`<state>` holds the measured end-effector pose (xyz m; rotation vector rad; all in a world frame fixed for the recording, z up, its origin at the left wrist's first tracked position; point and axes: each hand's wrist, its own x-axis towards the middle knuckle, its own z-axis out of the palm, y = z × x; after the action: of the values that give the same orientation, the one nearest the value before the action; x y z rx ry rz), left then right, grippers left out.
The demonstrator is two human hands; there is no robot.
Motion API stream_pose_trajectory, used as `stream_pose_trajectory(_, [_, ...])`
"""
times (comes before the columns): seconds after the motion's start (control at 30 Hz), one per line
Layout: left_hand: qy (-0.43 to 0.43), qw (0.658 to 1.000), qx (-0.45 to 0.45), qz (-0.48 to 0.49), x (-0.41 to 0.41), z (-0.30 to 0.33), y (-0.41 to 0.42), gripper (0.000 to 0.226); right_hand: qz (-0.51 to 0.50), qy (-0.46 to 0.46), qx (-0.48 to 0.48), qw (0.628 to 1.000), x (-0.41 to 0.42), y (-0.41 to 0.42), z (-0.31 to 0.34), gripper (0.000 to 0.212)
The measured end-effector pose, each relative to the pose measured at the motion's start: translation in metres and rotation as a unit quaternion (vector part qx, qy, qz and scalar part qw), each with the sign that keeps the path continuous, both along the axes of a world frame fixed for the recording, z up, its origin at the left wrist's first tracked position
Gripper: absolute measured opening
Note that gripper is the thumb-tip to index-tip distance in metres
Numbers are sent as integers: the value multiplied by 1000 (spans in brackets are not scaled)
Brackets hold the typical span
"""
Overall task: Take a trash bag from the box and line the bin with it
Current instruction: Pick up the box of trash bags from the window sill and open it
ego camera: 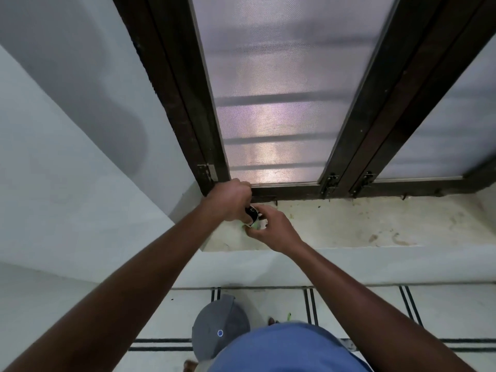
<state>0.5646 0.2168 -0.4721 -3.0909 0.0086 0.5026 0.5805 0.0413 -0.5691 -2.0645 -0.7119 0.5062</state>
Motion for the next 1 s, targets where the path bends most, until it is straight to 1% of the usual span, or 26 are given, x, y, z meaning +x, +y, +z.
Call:
stream_pose_trajectory(0.1, [27,999,25,-6,4,2,-5,48,8,1,2,1000,0,-1,0,61])
stream_pose_trajectory(0.27, [52,997,52,-17,12,5,-8,49,7,-2,-2,1000,0,0,-4,54])
stream_pose_trajectory(0.4, [53,997,56,-14,14,-1,-6,48,-1,-2,-5,1000,0,4,-9,52])
stream_pose_trajectory(0.57, [79,996,34,39,11,-9,-8,37,-1,21,-11,1000,-3,10,-19,51])
stream_pose_trajectory(0.67, [77,994,20,70,8,-6,-13,41,-2,24,-51,998,-6,14,-29,56])
stream_pose_trajectory(0.73, [65,994,2,92,7,-4,-15,40,-1,19,-65,998,-5,16,-34,59])
stream_pose_trajectory(0.8, [52,994,-14,92,6,-3,-16,32,3,25,-64,998,-2,17,-38,61])
stream_pose_trajectory(0.83, [48,994,-30,89,4,-5,-18,34,4,30,-63,998,0,16,-39,62])
stream_pose_trajectory(0.87, [39,994,-53,89,2,-9,-17,41,6,33,-64,997,2,14,-41,62])
stream_pose_trajectory(0.93, [13,987,-118,110,-3,-17,-13,54,8,30,-71,997,6,9,-41,64])
stream_pose_trajectory(0.97, [1,982,-150,116,-6,-19,-11,54,11,19,-76,997,7,6,-39,62])
stream_pose_trajectory(1.0, [-9,977,-175,119,-8,-22,-8,50,11,5,-77,997,9,3,-35,59])
